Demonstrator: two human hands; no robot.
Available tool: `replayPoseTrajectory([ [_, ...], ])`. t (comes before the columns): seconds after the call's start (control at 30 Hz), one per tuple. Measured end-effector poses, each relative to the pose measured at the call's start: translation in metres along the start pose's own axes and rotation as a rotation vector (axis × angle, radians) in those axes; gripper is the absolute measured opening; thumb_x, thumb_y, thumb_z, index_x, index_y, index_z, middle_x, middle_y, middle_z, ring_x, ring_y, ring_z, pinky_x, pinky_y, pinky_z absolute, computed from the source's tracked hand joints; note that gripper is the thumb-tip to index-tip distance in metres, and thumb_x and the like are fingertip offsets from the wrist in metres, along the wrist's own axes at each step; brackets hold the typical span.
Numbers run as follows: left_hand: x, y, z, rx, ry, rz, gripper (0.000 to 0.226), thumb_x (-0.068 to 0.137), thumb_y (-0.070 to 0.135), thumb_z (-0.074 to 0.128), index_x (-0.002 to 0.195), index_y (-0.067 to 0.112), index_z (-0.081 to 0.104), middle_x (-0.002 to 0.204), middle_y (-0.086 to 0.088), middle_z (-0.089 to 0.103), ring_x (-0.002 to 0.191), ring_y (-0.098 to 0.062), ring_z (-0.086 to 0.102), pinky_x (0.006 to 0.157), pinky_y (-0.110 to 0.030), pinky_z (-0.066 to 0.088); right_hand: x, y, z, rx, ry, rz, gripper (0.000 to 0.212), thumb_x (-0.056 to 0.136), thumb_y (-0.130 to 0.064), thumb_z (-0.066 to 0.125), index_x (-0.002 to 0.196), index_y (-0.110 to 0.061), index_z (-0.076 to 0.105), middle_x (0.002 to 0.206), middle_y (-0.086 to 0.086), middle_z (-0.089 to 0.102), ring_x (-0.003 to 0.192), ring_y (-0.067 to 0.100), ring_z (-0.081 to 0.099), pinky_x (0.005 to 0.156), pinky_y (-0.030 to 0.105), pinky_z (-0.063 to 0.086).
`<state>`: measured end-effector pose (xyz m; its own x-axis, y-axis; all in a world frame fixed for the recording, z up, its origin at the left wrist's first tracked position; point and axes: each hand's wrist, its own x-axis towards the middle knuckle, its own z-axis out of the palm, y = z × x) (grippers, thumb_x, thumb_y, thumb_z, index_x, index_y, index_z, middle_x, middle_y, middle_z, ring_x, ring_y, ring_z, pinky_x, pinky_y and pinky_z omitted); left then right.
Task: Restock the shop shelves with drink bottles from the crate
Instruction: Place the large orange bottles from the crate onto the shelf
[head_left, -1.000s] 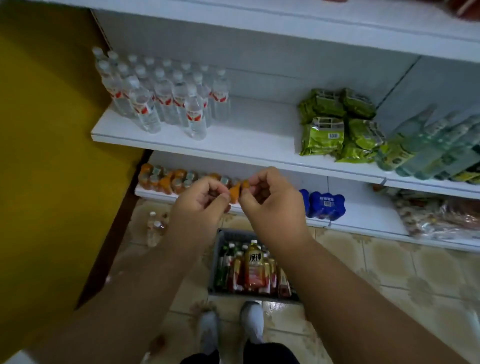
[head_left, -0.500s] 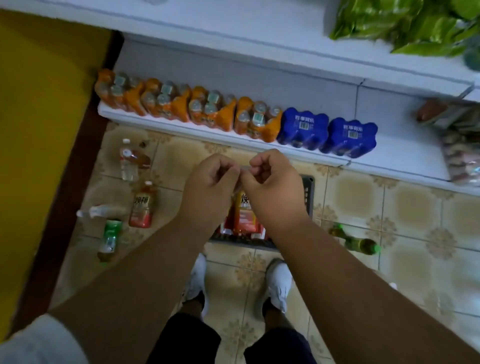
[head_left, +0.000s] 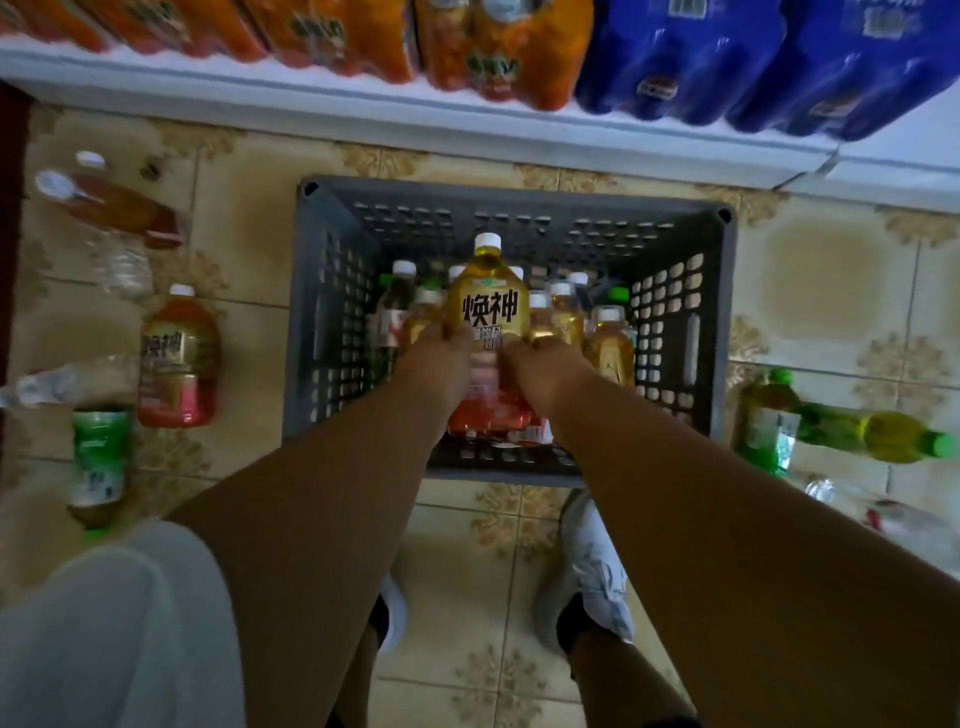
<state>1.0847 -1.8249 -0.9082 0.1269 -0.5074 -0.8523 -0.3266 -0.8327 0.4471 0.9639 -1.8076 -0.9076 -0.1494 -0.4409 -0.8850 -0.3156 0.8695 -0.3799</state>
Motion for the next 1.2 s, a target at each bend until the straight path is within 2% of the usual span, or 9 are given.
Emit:
replayPoseTrajectory([
  [0.13, 0.014, -0.009, 0.01, -0.125, 0.066, -0.037, 0.035, 0.106, 0.047, 0.04, 0.132, 0.027, 0.05, 0.118, -0.01, 0.065, 0.103, -0.03, 0.065, 0.081, -0.041, 0.054, 0.018, -0.007, 0.014, 0.056, 0.082, -0.052, 0.023, 0.103, -0.033, 0.049, 0.117, -0.018, 0.059, 0.11, 0.01, 0.067, 0.093, 0.026, 0.069, 0.08, 0.041, 0.06],
  [0.27, -0.029, -0.008, -0.013, -0.387, 0.153, -0.07, 0.029, 0.104, 0.049, 0.044, 0.128, 0.035, 0.053, 0.111, -0.003, 0.072, 0.092, -0.026, 0.075, 0.079, -0.053, 0.062, -0.018, -0.025, 0.018, 0.145, 0.052, -0.095, 0.01, 0.1, -0.034, 0.056, 0.101, -0.025, 0.06, 0.092, 0.002, 0.072, 0.077, 0.019, 0.074, 0.071, 0.042, 0.064],
  [0.4, -0.106, 0.017, -0.07, -0.33, 0.262, 0.072, 0.016, 0.105, 0.047, 0.044, 0.106, 0.037, 0.057, 0.099, 0.001, 0.072, 0.082, -0.019, 0.073, 0.069, -0.039, 0.061, -0.102, -0.061, 0.019, 0.132, 0.135, -0.284, 0.026, 0.092, -0.049, 0.062, 0.079, -0.028, 0.056, 0.072, -0.007, 0.067, 0.06, 0.007, 0.067, 0.053, 0.028, 0.059],
  [0.57, -0.233, 0.089, -0.158, -0.241, 0.389, 0.382, 0.013, 0.108, 0.036, 0.043, 0.104, 0.044, 0.053, 0.081, 0.033, 0.069, 0.07, 0.011, 0.067, 0.044, -0.008, 0.046, -0.235, -0.155, 0.002, 0.131, 0.083, -0.485, 0.051, 0.079, -0.076, 0.051, 0.083, -0.025, 0.049, 0.073, 0.002, 0.061, 0.061, 0.008, 0.058, 0.064, 0.035, 0.053],
  [0.67, -0.322, 0.152, -0.214, -0.235, 0.361, 0.574, 0.017, 0.105, 0.03, 0.049, 0.109, 0.046, 0.055, 0.098, 0.012, 0.07, 0.087, -0.004, 0.07, 0.066, -0.022, 0.056, -0.332, -0.232, -0.015, 0.142, 0.045, -0.604, 0.052, 0.085, -0.075, 0.048, 0.093, -0.024, 0.045, 0.086, 0.007, 0.06, 0.069, 0.011, 0.054, 0.064, 0.036, 0.049],
  [0.83, -0.438, 0.231, -0.295, -0.117, 0.496, 0.831, 0.021, 0.101, 0.019, 0.056, 0.121, 0.023, 0.055, 0.095, 0.015, 0.056, 0.088, 0.026, 0.052, 0.071, 0.004, 0.036, -0.468, -0.321, -0.014, 0.275, 0.178, -0.8, 0.033, 0.094, -0.068, 0.044, 0.102, -0.036, 0.044, 0.1, -0.012, 0.065, 0.087, 0.0, 0.062, 0.073, 0.028, 0.048],
  [0.93, -0.496, 0.259, -0.341, -0.185, 0.419, 0.943, 0.03, 0.103, 0.027, 0.053, 0.132, 0.022, 0.051, 0.117, 0.002, 0.063, 0.108, -0.001, 0.06, 0.091, -0.015, 0.047, -0.544, -0.361, -0.01, 0.282, 0.283, -0.961, 0.043, 0.086, -0.074, 0.035, 0.108, -0.038, 0.04, 0.094, -0.015, 0.064, 0.079, -0.01, 0.062, 0.062, 0.012, 0.044],
  [1.03, -0.532, 0.273, -0.368, -0.25, 0.386, 1.039, 0.027, 0.104, 0.039, 0.049, 0.13, 0.033, 0.045, 0.119, 0.012, 0.061, 0.106, 0.002, 0.06, 0.085, -0.018, 0.049, -0.597, -0.386, -0.009, 0.279, 0.349, -1.088, 0.047, 0.086, -0.07, 0.034, 0.111, -0.031, 0.039, 0.088, -0.016, 0.06, 0.074, -0.022, 0.056, 0.053, 0.006, 0.041],
  [1.2, -0.584, 0.307, -0.388, -0.344, 0.439, 1.196, 0.041, 0.092, 0.057, 0.037, 0.126, 0.035, 0.045, 0.116, 0.011, 0.062, 0.1, 0.005, 0.061, 0.079, -0.02, 0.048, -0.662, -0.418, -0.024, 0.261, 0.435, -1.264, 0.029, 0.096, -0.065, 0.034, 0.105, -0.038, 0.039, 0.09, -0.016, 0.063, 0.079, -0.013, 0.061, 0.062, 0.024, 0.045],
])
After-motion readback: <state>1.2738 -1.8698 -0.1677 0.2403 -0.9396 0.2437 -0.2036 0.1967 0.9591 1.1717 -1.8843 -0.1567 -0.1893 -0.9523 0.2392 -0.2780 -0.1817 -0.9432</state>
